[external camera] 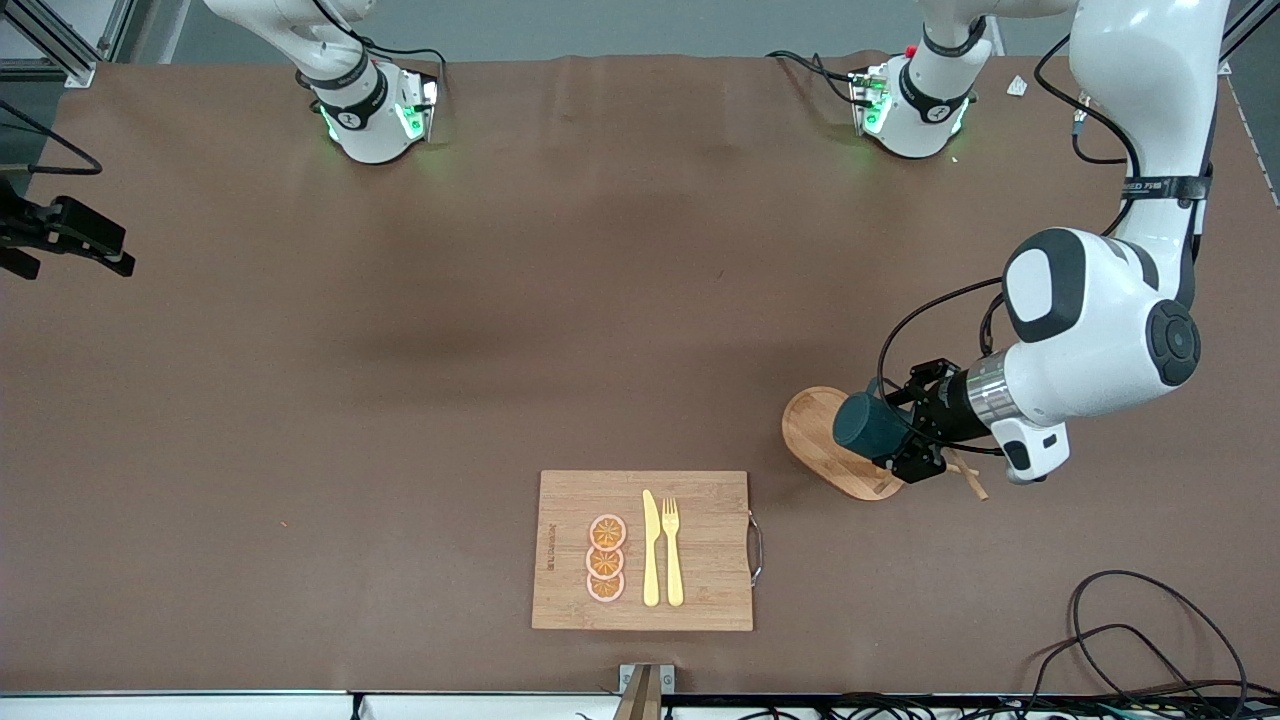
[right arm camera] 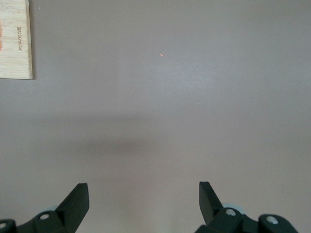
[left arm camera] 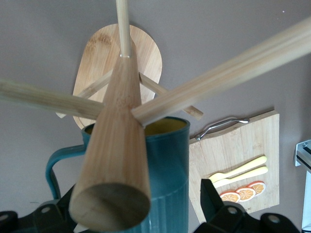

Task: Transfer cup from left to right arm and place
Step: 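Close the left gripper on the teal mug's rim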

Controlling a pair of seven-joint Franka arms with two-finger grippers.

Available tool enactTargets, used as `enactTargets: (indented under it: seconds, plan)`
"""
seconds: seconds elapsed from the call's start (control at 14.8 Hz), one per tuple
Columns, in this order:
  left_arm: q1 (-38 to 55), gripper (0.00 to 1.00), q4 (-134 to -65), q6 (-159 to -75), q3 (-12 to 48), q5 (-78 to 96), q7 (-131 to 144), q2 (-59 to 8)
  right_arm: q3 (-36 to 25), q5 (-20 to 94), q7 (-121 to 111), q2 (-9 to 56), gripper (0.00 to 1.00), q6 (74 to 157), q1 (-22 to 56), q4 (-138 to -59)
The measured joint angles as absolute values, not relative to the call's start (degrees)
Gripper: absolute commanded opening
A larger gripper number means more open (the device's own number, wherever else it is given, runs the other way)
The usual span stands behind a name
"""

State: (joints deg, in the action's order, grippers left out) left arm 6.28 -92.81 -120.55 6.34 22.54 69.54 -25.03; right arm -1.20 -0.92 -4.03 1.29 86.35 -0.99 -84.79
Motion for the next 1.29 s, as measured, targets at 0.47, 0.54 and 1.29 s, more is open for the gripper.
enactTargets:
  seconds: [0.47, 0.54, 1.29]
  plan:
    - [6.4, 0.71, -92.7, -120.7, 6.3, 22.7, 69.5, -25.7, -1.2, -0.9, -4.0, 1.3, 1.00, 86.3, -1.0, -84.7]
    - [6.4, 0.71, -92.6, -120.7, 6.3, 22.7, 69.5, -25.7, -1.2, -0.9, -4.0, 1.3, 1.00, 86.3, -1.0, -84.7]
    - [6.5, 0.72, -89.9, -120.6, 9.0, 22.7, 71.0, -25.2, -1.2, -0.9, -4.0, 1.3, 1.00, 86.3, -1.0, -84.7]
